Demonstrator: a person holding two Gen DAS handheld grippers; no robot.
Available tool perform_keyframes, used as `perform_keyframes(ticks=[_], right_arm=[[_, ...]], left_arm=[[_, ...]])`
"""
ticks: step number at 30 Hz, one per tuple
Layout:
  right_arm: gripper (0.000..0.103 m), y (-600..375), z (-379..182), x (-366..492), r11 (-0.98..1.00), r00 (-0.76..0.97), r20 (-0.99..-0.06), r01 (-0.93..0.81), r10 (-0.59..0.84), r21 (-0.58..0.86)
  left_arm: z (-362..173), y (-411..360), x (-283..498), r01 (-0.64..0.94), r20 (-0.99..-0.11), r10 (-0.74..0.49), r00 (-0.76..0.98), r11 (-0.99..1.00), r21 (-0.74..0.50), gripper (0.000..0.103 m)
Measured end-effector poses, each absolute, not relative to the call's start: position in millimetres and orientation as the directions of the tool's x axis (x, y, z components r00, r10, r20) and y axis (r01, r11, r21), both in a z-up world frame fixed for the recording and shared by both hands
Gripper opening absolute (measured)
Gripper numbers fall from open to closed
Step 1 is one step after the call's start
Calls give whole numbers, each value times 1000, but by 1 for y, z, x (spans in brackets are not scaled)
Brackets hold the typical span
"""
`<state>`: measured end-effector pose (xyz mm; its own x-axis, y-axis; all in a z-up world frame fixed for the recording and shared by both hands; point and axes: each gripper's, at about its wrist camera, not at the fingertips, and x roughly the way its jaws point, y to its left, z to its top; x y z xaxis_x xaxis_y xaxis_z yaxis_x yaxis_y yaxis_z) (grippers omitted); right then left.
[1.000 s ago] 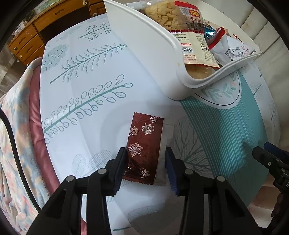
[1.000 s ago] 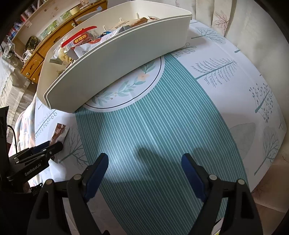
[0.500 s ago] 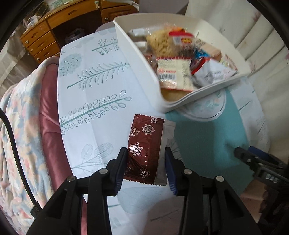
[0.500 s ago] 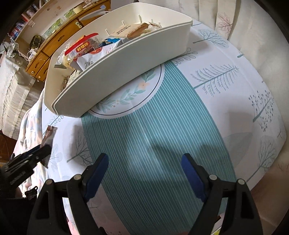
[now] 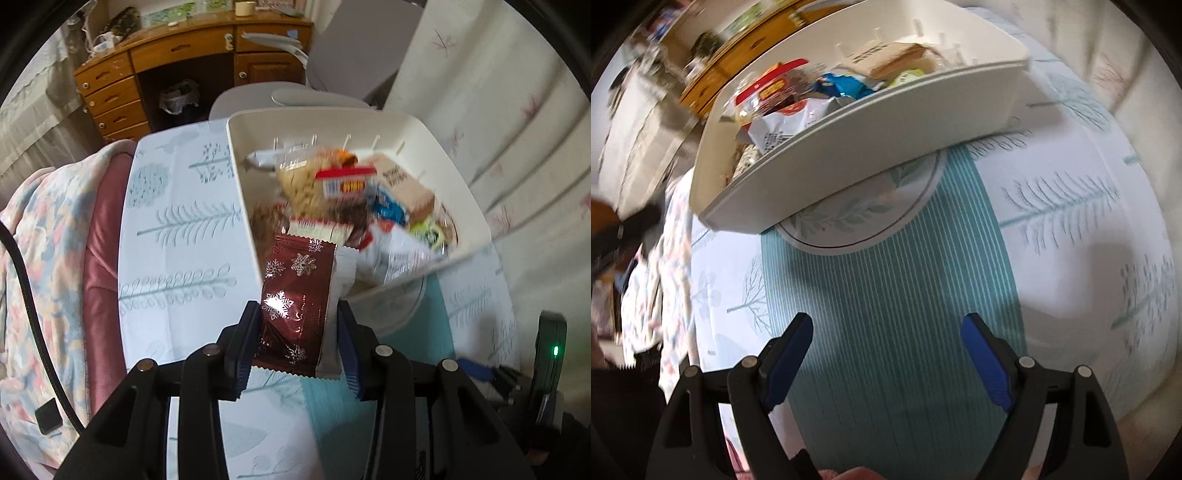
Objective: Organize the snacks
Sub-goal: 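Carry the red packet over the white tray and open the left tool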
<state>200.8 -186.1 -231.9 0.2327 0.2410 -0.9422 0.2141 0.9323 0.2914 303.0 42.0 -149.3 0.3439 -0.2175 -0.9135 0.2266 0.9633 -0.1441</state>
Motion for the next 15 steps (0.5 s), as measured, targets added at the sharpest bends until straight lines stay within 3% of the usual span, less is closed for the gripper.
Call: perform_keyframes(ticks=[15], right_arm=[[84,-224,-233,227,933,179,-916,-45,359,357]], left_arm=[[-163,-19,338,55,-914,-164,372,986,-155,42]])
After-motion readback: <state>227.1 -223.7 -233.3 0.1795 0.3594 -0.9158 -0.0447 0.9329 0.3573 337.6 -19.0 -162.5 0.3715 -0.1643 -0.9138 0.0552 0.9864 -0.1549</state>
